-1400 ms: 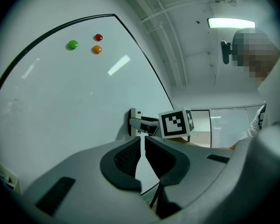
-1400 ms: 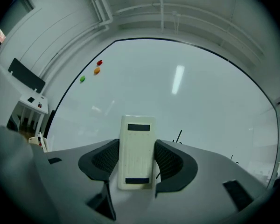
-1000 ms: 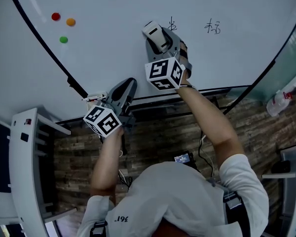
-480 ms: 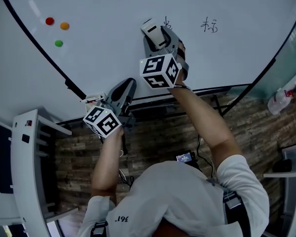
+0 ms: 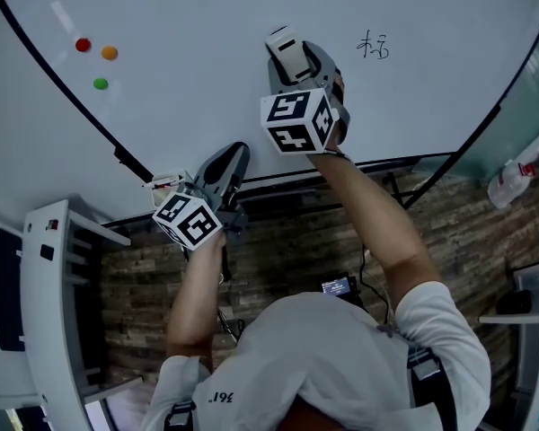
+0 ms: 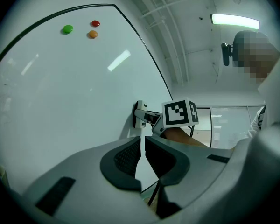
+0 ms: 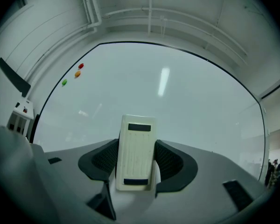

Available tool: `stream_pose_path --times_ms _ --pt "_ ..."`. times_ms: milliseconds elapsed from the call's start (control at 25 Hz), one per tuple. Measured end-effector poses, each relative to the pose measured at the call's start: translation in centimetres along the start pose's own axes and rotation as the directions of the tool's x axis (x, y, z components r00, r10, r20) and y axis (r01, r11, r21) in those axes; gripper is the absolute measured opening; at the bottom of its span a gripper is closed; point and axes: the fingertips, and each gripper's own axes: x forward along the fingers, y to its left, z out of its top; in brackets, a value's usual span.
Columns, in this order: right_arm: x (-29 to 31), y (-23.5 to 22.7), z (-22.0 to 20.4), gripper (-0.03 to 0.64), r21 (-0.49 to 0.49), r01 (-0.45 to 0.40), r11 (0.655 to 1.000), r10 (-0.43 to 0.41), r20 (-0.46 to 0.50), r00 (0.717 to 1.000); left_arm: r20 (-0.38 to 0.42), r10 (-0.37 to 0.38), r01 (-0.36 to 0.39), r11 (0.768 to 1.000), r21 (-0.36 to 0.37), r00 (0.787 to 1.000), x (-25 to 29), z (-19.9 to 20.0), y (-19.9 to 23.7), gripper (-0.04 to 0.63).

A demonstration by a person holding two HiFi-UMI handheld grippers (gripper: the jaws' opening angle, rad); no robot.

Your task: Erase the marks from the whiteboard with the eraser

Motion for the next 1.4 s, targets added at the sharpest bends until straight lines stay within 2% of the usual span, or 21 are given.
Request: stream_pose_path --times_ms 520,1400 --pt "-0.6 -5.8 -1.8 0.26 0.02 0.048 0.999 -0.048 -0.011 0.999 0.002 -0.037 0.037 0.999 0.003 0.999 2.3 -0.9 -1.2 0.035" --pt "-2.7 -16.4 -7.6 0.26 0.068 0.116 0.991 -0.112 -0.056 0.992 -0.04 -0.083 0.083 0.997 0.004 0.996 7.5 -3.5 -5.4 0.035"
